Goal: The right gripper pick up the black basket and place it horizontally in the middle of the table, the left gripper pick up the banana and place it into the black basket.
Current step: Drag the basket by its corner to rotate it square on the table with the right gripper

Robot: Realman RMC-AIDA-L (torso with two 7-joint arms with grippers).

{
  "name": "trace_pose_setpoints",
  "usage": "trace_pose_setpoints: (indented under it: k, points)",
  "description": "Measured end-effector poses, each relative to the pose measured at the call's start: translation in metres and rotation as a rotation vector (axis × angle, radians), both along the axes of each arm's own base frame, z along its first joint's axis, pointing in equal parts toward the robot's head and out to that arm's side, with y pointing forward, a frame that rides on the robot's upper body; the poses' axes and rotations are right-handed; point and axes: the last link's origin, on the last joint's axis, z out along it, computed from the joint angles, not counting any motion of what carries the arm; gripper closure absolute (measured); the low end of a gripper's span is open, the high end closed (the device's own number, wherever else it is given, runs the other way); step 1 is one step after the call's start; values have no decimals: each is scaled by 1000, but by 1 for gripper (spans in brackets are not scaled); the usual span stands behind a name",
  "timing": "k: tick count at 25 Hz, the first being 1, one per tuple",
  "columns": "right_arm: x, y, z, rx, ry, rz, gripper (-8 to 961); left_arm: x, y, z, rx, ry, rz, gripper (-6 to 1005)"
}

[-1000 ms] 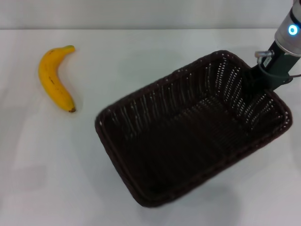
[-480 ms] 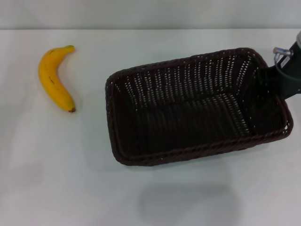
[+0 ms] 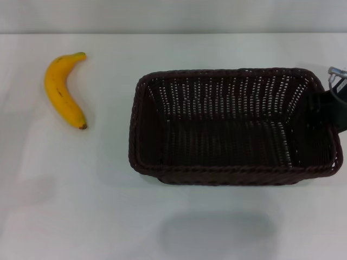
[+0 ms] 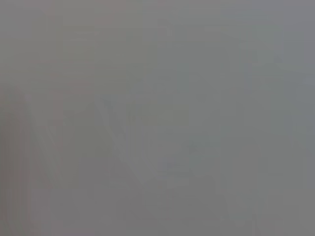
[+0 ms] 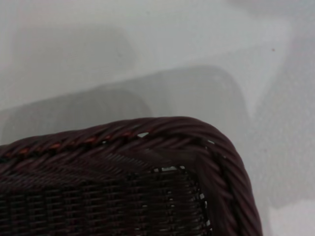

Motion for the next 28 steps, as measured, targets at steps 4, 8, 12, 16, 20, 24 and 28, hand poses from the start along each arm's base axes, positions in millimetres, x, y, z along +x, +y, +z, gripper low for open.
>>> trace_pose_setpoints:
  k: [4,8,12,16,20,24,28]
  points:
    - [-5,0,-6,-23,-25,49,828,1,7,0,-10,-6,6,122]
    - [-9,2,-11,-32,-57,111,828,2,10,0,-12,-7,5,122]
    - [-12,3,-13,-45,-82,142,830,3,12,1,-9,-8,2,122]
    - [-16,3,-17,-106,-101,163,832,4,13,1,-9,-6,0,122]
    - [-18,4,-20,-107,-69,167,832,5,15,2,-11,-3,-3,122]
    - [-21,8,-19,-76,-7,172,769,5,16,2,-12,-2,-4,122]
    - [-18,9,-20,-79,-25,175,639,5,15,2,-10,-3,-2,122]
